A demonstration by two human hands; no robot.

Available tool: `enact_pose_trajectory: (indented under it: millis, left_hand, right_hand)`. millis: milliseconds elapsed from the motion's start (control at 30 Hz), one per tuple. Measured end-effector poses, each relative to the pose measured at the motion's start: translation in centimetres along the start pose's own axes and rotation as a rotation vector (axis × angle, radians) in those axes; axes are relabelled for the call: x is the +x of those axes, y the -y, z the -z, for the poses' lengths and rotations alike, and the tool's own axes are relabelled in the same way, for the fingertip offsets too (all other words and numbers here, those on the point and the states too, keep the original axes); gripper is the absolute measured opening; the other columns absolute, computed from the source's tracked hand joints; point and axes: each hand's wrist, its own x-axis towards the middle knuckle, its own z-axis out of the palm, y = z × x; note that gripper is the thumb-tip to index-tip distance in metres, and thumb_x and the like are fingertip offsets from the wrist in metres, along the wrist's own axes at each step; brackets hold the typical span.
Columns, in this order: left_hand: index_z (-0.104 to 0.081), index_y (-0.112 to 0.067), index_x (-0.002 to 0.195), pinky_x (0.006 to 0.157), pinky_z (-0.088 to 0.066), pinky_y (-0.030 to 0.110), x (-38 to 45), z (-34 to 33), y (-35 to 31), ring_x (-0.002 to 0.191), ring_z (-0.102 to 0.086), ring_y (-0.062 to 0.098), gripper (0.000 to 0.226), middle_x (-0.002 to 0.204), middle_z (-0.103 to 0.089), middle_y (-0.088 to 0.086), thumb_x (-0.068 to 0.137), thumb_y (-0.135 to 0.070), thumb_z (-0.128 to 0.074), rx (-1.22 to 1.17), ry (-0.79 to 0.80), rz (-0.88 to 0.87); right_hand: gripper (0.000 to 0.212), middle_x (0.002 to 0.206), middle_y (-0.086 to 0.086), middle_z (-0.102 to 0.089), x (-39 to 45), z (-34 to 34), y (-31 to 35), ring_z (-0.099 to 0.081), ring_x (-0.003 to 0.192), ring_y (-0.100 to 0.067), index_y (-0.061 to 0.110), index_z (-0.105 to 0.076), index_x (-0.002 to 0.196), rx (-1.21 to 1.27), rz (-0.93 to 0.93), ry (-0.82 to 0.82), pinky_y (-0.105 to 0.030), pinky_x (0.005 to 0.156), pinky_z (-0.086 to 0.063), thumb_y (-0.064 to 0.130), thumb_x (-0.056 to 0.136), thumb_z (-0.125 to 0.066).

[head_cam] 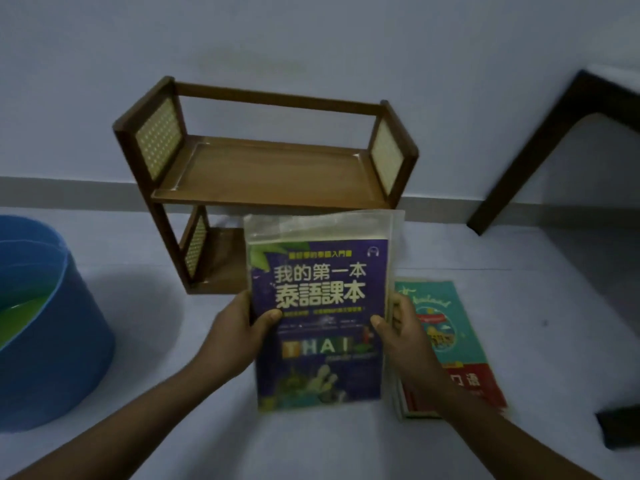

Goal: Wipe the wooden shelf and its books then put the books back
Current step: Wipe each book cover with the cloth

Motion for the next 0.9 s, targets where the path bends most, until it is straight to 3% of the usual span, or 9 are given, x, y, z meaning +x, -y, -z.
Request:
enact_pose_trajectory:
  millis: [67, 133, 300, 467, 567, 667, 767, 833, 900]
  left_hand:
    - [-0.052, -0.020, 0.120, 0.088, -0.053, 0.042, 0.6, -2.9, -1.2, 0.103, -0.064, 0.019, 0.031, 0.116, -0.066, -0.003, 0.091, -0.028, -0.060, -0.038, 0.114, 0.086]
    - [-0.049, -0.018, 0.117, 0.083, -0.054, 0.041, 1.5, -6.4, -2.4, 0.103, -0.063, 0.021, 0.029, 0.116, -0.064, 0.000, 0.092, -0.029, -0.059, -0.048, 0.214, 0.170]
    - [-0.047, -0.023, 0.109, 0.072, -0.056, 0.034, 4.1, -14.2, -5.1, 0.097, -0.062, 0.022, 0.016, 0.111, -0.060, 0.001, 0.096, -0.020, -0.054, -0.183, 0.447, 0.282]
    - [-0.056, -0.031, 0.095, 0.093, -0.052, 0.046, 5.8, -20.9, -6.6, 0.101, -0.064, 0.024, 0.019, 0.111, -0.066, 0.003, 0.095, -0.012, -0.054, -0.338, 0.544, 0.338]
    - [-0.059, -0.033, 0.095, 0.097, -0.049, 0.049, 6.4, -23.5, -6.2, 0.106, -0.062, 0.029, 0.010, 0.112, -0.066, 0.004, 0.087, -0.027, -0.059, -0.315, 0.519, 0.332]
    - [-0.055, -0.033, 0.099, 0.103, -0.043, 0.047, 6.9, -25.2, -5.5, 0.116, -0.046, 0.031, 0.035, 0.124, -0.045, 0.005, 0.070, -0.052, -0.056, -0.111, 0.402, 0.327]
    - [-0.041, -0.032, 0.127, 0.110, -0.029, 0.047, 6.0, -26.2, -6.0, 0.130, -0.026, 0.034, 0.069, 0.139, -0.022, 0.008, 0.063, -0.060, -0.045, 0.027, 0.364, 0.401]
    - [-0.037, -0.037, 0.131, 0.108, -0.034, 0.048, 5.5, -26.9, -5.4, 0.130, -0.035, 0.035, 0.078, 0.140, -0.031, 0.008, 0.057, -0.061, -0.044, -0.051, 0.340, 0.405]
    - [-0.041, -0.040, 0.121, 0.097, -0.048, 0.050, 5.4, -27.8, -4.4, 0.115, -0.055, 0.031, 0.067, 0.126, -0.053, 0.005, 0.057, -0.057, -0.053, -0.235, 0.292, 0.397]
  right_hand:
    - [0.018, 0.100, 0.002, -0.069, -1.2, 2.5, -0.8, -0.069, 0.085, -0.008, 0.022, -0.050, 0.104, -0.044, 0.010, -0.095, -0.024, 0.068, -0.054, 0.005, 0.096, -0.051]
    - [0.017, 0.096, 0.001, -0.068, -1.8, 5.2, -1.8, -0.068, 0.082, -0.014, 0.020, -0.051, 0.102, -0.112, 0.012, -0.182, -0.029, 0.069, -0.052, 0.004, 0.095, -0.050]
    - [0.016, 0.082, 0.000, -0.064, 0.6, 11.8, -4.9, -0.062, 0.073, -0.018, 0.020, -0.053, 0.100, -0.275, -0.162, -0.257, -0.029, 0.061, -0.047, 0.006, 0.093, -0.050]
    - [0.019, 0.091, -0.009, -0.065, 4.4, 16.9, -8.9, -0.060, 0.078, -0.027, 0.022, -0.054, 0.101, -0.365, -0.300, -0.304, -0.031, 0.064, -0.045, 0.007, 0.090, -0.049]
    - [0.019, 0.091, -0.009, -0.064, 5.3, 18.2, -11.0, -0.061, 0.079, -0.029, 0.022, -0.055, 0.101, -0.355, -0.365, -0.325, -0.036, 0.067, -0.050, 0.008, 0.090, -0.048]
    - [0.019, 0.093, -0.010, -0.065, 5.4, 18.2, -13.1, -0.061, 0.081, -0.030, 0.021, -0.055, 0.101, -0.350, -0.410, -0.343, -0.038, 0.069, -0.051, 0.009, 0.089, -0.047]
    - [0.021, 0.096, -0.012, -0.064, 5.6, 17.6, -13.9, -0.060, 0.081, -0.029, 0.016, -0.055, 0.108, -0.380, -0.426, -0.331, -0.031, 0.061, -0.044, 0.008, 0.091, -0.046]
    - [0.023, 0.098, -0.017, -0.065, 6.0, 17.5, -14.3, -0.058, 0.077, -0.030, 0.008, -0.057, 0.112, -0.432, -0.393, -0.331, -0.025, 0.053, -0.038, 0.005, 0.090, -0.049]
    - [0.024, 0.099, -0.019, -0.065, 6.3, 17.5, -14.3, -0.058, 0.076, -0.031, 0.006, -0.057, 0.113, -0.477, -0.369, -0.313, -0.024, 0.051, -0.036, 0.005, 0.090, -0.050]
